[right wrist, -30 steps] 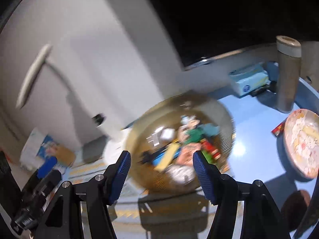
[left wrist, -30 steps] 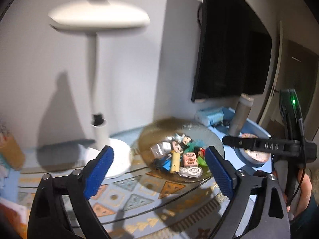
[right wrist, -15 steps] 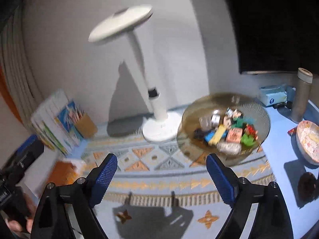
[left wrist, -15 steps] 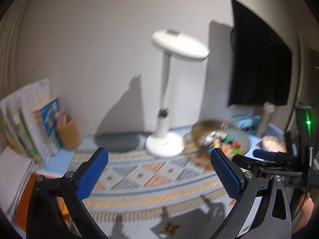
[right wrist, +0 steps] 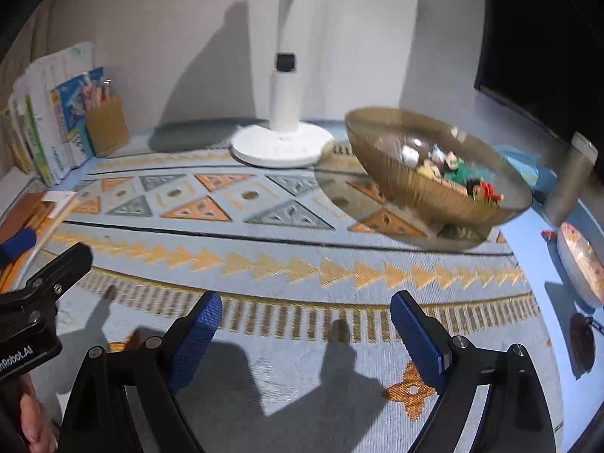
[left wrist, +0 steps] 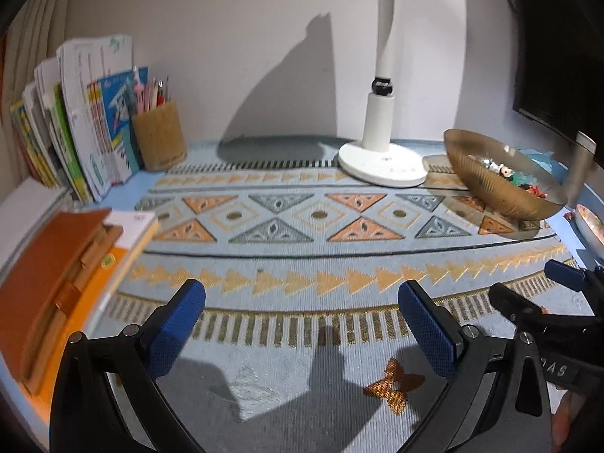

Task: Organize rigid objects

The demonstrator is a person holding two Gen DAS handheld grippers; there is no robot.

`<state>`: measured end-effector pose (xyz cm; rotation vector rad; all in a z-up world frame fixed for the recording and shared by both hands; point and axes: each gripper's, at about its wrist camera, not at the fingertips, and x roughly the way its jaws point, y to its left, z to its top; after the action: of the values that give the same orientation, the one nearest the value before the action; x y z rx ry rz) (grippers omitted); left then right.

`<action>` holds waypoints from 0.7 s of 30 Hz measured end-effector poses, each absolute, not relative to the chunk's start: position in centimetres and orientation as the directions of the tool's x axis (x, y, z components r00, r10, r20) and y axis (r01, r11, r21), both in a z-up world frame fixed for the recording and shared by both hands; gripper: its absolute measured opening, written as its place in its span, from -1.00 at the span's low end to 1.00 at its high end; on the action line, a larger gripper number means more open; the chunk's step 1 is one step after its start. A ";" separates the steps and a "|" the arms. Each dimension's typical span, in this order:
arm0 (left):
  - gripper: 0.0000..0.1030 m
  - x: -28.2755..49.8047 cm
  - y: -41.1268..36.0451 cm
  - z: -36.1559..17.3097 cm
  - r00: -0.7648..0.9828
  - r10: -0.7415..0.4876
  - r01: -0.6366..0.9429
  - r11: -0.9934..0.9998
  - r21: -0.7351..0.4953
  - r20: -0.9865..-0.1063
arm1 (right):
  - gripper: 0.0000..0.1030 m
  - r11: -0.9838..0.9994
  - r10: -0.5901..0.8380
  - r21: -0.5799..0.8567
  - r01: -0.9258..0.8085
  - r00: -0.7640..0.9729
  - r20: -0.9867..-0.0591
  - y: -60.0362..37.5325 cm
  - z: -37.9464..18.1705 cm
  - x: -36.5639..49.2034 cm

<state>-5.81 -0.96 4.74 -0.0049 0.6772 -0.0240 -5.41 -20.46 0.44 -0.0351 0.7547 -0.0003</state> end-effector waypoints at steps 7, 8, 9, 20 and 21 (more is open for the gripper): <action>0.98 -4.5 -0.5 3.4 0.723 -0.021 -0.015 0.999 -0.047 -0.690 | 0.75 0.999 0.007 0.034 0.028 0.667 -0.745 -22.1 -0.8 -3.9; 0.98 -4.3 -0.5 3.2 0.717 -0.019 -0.020 0.999 -0.049 -0.697 | 0.75 0.998 0.002 0.038 0.042 0.652 -0.758 -22.3 -1.1 -3.7; 0.98 -4.1 -0.4 3.0 0.701 -0.020 -0.027 0.998 -0.055 -0.713 | 0.75 0.998 -0.006 0.038 0.054 0.641 -0.767 -22.4 -1.2 -3.5; 0.98 -2.2 -0.4 0.7 0.571 -0.057 -0.011 0.997 -0.077 -0.819 | 0.84 0.997 -0.023 0.021 0.072 0.560 -0.828 -22.7 -2.5 -2.2; 0.98 -2.2 -0.5 0.7 0.571 -0.049 -0.009 0.998 -0.066 -0.819 | 0.85 0.998 -0.025 0.016 0.068 0.558 -0.829 -22.6 -2.5 -2.2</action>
<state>-2.19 -0.46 0.71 -0.0655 0.9624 -0.0236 -2.15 -22.59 -2.50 0.0479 0.9772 -0.0547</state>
